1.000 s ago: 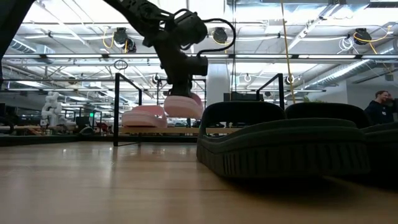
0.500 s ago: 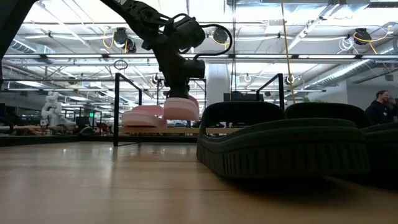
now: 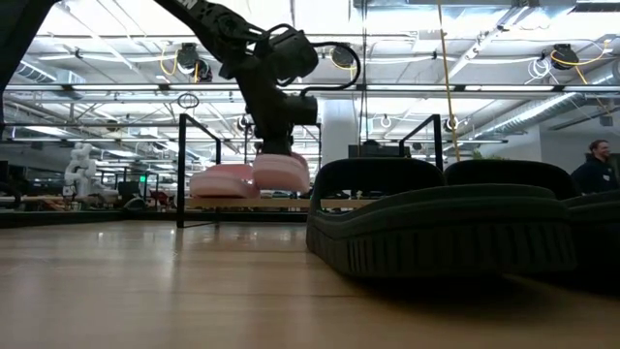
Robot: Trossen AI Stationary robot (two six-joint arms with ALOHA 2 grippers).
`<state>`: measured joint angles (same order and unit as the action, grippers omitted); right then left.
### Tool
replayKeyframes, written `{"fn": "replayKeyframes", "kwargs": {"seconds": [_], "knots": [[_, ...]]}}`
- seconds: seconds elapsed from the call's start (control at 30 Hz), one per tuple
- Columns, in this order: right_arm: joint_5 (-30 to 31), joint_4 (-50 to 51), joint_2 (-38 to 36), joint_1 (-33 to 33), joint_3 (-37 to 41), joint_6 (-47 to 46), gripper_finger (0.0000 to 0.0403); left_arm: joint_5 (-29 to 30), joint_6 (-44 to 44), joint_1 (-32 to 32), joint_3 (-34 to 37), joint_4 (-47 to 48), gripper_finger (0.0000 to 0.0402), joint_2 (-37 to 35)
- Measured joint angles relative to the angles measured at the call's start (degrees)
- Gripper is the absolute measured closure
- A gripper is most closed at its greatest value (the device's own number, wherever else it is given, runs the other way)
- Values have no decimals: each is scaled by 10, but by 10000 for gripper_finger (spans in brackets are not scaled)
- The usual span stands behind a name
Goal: Pick and place slides into the shelf
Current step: Put the pink slipper on the shelf
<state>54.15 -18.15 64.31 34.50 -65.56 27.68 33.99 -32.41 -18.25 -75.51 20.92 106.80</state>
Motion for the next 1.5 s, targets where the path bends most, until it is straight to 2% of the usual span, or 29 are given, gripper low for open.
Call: {"fn": "replayKeyframes", "kwargs": {"seconds": [0.4,0.83,1.3,1.5], "knots": [[0,0,0,0,0,0,227,-14,10,-2,23,2,395,0],[-2,0,0,0,0,-6,227,-9,7,-4,23,0,337,0],[-2,5,0,0,0,-6,227,-7,-5,-5,23,4,334,0],[-2,8,0,0,0,-6,227,-4,-35,-4,23,4,334,0]]}}
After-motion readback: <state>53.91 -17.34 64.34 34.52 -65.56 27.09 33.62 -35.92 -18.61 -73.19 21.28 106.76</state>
